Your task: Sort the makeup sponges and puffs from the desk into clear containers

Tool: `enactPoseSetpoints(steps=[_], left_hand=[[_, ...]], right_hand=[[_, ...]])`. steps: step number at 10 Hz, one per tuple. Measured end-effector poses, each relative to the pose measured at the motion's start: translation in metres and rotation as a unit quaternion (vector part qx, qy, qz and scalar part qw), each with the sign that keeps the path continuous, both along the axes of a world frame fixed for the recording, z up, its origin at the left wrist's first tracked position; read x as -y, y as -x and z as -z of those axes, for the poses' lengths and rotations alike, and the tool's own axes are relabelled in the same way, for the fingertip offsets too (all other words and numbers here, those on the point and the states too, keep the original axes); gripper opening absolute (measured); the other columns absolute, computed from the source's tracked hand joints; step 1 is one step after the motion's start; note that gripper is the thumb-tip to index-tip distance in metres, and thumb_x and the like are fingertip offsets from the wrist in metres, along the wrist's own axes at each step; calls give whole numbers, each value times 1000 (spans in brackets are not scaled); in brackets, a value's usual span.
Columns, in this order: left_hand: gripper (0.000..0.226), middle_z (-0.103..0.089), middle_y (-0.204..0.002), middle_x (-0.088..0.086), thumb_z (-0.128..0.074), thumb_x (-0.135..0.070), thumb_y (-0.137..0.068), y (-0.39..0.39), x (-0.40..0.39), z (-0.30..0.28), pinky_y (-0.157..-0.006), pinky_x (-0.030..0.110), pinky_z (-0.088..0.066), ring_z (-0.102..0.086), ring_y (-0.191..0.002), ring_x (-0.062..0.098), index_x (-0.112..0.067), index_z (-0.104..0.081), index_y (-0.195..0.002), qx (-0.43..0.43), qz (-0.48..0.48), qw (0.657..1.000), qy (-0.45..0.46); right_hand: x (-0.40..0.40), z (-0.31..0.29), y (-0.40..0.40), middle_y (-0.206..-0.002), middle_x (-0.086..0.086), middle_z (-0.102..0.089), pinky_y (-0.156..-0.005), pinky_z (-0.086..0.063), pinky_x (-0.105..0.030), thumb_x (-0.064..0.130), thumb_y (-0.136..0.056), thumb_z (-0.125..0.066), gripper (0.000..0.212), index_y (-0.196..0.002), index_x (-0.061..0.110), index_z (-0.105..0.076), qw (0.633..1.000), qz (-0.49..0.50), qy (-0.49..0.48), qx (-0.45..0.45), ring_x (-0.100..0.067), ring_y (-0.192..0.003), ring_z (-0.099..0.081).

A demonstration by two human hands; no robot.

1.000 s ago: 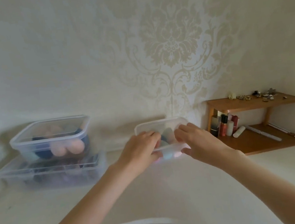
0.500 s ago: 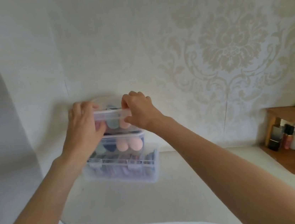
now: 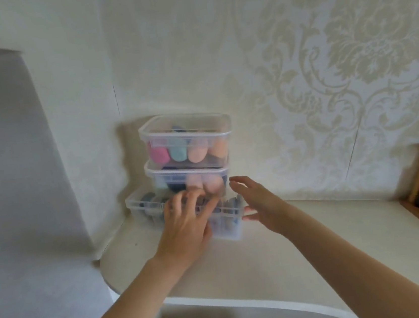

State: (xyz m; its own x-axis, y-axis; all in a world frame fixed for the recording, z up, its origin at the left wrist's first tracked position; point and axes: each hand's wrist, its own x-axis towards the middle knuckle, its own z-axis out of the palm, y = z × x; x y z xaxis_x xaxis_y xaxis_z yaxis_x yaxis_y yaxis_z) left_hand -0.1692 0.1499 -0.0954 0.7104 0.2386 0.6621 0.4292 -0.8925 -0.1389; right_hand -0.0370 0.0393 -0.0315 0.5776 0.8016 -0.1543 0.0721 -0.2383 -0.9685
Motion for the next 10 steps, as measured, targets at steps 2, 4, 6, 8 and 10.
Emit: enactPoseSetpoints(steps=[2,4,6,8,10], left_hand=[[61,-52,-111,11,-76,-25,-63,23,-43,0,-79,42,-49,-42,-91,30,-28,-50,-118,33,-53,998,-8],[45,-49,-110,11,-49,-32,-70,35,-49,-6,-84,45,-47,-43,-98,33,-23,-51,-114,130,-41,985,104],[53,-40,-121,26,-55,-22,-71,46,-51,-35,-93,43,-39,-39,-110,40,-13,-50,-122,278,-50,941,184],[60,-35,-135,26,-66,-2,-71,43,-47,-53,-89,46,-46,-36,-117,45,-11,-49,-128,241,-102,950,171],[45,-43,-120,25,-54,-2,-74,47,-30,-63,-95,41,-40,-44,-110,41,-3,-49,-119,339,-17,924,174]], right_hand=[[-56,6,19,-120,-6,-60,-93,-48,-34,38,-87,-49,34,-116,27,-63,994,9,-11,105,-26,-110,-55],[-68,3,35,-156,-9,-13,-114,-19,-45,32,-94,-44,38,-131,27,-50,920,91,85,371,-32,-142,-13],[-84,-10,62,-122,-18,-54,-86,-43,-36,17,-92,-47,32,-117,-3,-47,944,46,-35,326,-32,-108,-54],[-82,-14,43,-115,-17,-59,-89,-49,-38,15,-94,-46,33,-125,3,-44,971,42,-7,234,-29,-98,-59],[-49,-29,18,-119,-15,-59,-92,-52,-44,-10,-85,-41,47,-126,10,-49,948,89,-146,269,-33,-101,-63]])
